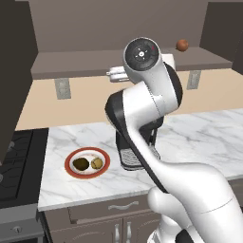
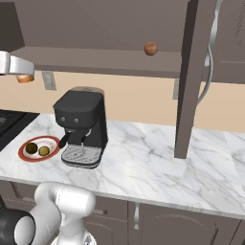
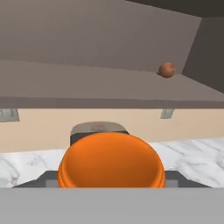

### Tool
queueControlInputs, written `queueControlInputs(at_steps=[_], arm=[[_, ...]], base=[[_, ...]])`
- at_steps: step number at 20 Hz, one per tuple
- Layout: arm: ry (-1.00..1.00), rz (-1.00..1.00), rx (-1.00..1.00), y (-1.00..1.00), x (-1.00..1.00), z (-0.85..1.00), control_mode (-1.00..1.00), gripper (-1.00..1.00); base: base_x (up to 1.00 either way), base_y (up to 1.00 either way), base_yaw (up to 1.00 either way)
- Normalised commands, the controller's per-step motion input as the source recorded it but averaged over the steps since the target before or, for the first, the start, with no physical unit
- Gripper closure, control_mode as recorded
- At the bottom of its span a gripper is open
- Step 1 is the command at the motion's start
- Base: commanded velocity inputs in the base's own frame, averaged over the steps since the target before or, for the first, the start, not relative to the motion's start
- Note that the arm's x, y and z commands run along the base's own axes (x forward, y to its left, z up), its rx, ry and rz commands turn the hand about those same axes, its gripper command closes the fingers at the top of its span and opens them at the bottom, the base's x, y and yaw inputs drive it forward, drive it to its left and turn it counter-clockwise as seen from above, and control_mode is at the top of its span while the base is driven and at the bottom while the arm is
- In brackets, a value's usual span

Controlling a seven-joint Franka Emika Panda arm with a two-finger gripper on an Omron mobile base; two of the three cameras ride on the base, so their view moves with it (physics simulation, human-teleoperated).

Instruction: Pick the avocado and bread from the counter and place them on the plate. Then pick the jam from the cabinet and place it next to the plate. Lastly close the cabinet door.

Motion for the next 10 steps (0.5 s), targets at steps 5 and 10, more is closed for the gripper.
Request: queueControlInputs(at_steps=[5, 10], arm=[[0.06, -0.08, 0.0, 0.01, -0.35, 0.0, -1.0, 1.0], [0.06, -0.06, 0.0, 0.0, -0.36, -0.01, -1.0, 1.0]], base=[[0.0, 0.0, 0.0], [0.0, 0.0, 0.0]])
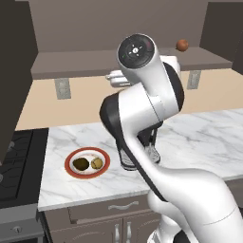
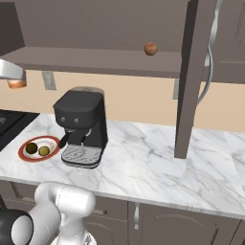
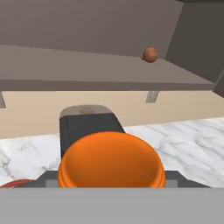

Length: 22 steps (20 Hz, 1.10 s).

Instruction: Pick the avocado and bread from the counter and place them on the plate. Then pick the jam from the cabinet and place it next to the plate. Lastly close the cabinet door.

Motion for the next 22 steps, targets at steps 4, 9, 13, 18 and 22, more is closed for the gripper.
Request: queueControlInputs(at_steps=[4, 9, 13, 18, 22], arm=[[0.01, 0.0, 0.0, 0.0, -0.41, -0.16, -1.0, 1.0], [0.0, 0.0, 0.0, 0.0, -0.33, -0.31, -1.0, 1.0], [0.01, 0.0, 0.0, 0.0, -0.26, -0.25, -1.0, 1.0], [0.04, 0.0, 0.0, 0.02, -0.21, -0.23, -1.0, 1.0], [0.06, 0.0, 0.0, 0.04, -0.18, -0.22, -1.0, 1.0]], base=[[0.0, 0.0, 0.0], [0.0, 0.0, 0.0], [0.0, 0.0, 0.0], [0.0, 0.0, 0.0], [0.0, 0.0, 0.0]])
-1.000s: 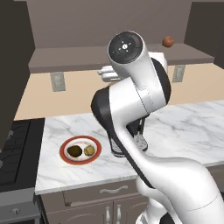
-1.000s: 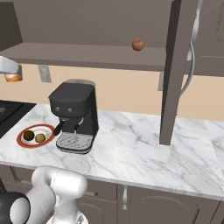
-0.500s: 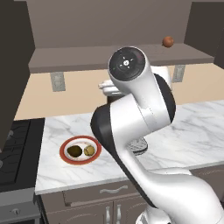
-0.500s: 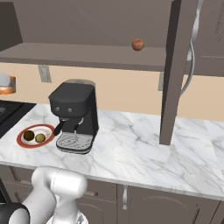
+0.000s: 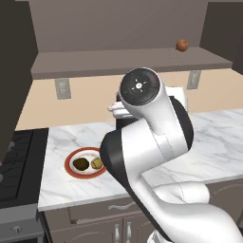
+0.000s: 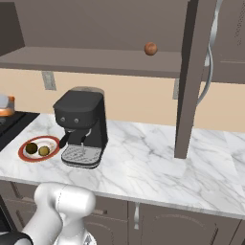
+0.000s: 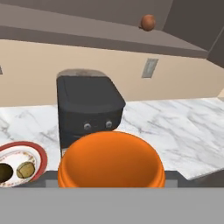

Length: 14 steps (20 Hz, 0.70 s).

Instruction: Pick the avocado and bread from the counter and place them on the plate. Then pick the jam from the cabinet and place it next to the plate. Lastly close the cabinet door.

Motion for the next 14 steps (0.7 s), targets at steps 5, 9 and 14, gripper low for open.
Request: queueControlInputs(at_steps=[5, 9, 14], arm=[[0.05, 0.0, 0.0, 0.08, -0.13, -0.2, -1.0, 1.0], [0.05, 0.0, 0.0, 0.08, -0.11, -0.21, -1.0, 1.0], [0.05, 0.0, 0.0, 0.09, -0.12, -0.2, -1.0, 1.0]], base=[[0.0, 0.0, 0.0], [0.0, 0.0, 0.0], [0.0, 0.0, 0.0]])
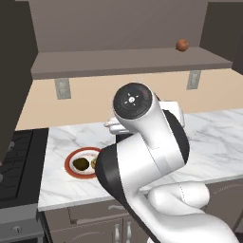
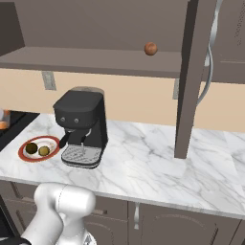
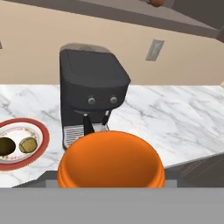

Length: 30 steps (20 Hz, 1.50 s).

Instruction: Pick the avocado and bread from the counter and place them on the plate. Then pick the jam from the cabinet and place it next to the plate. Lastly close the cabinet door.

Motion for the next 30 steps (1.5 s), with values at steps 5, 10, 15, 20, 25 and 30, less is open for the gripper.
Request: queueControlInputs(at_steps=[5, 10, 15, 20, 25, 30], arm=[[0.03, 0.0, 0.0, 0.07, -0.13, -0.2, -1.0, 1.0], [0.02, 0.0, 0.0, 0.11, -0.07, -0.23, -1.0, 1.0], [0.0, 0.0, 0.0, 0.09, -0.05, -0.19, -1.0, 1.0], [0.0, 0.02, 0.0, 0.12, 0.0, -0.18, -1.0, 1.0], [0.0, 0.02, 0.01, 0.08, 0.0, -0.14, -1.0, 1.0], [0.0, 0.0, 0.0, 0.11, 0.0, -0.17, -1.0, 1.0]], base=[[0.0, 0.0, 0.0], [0.0, 0.0, 0.0], [0.0, 0.0, 0.0], [0.0, 0.0, 0.0], [0.0, 0.0, 0.0], [0.0, 0.0, 0.0]])
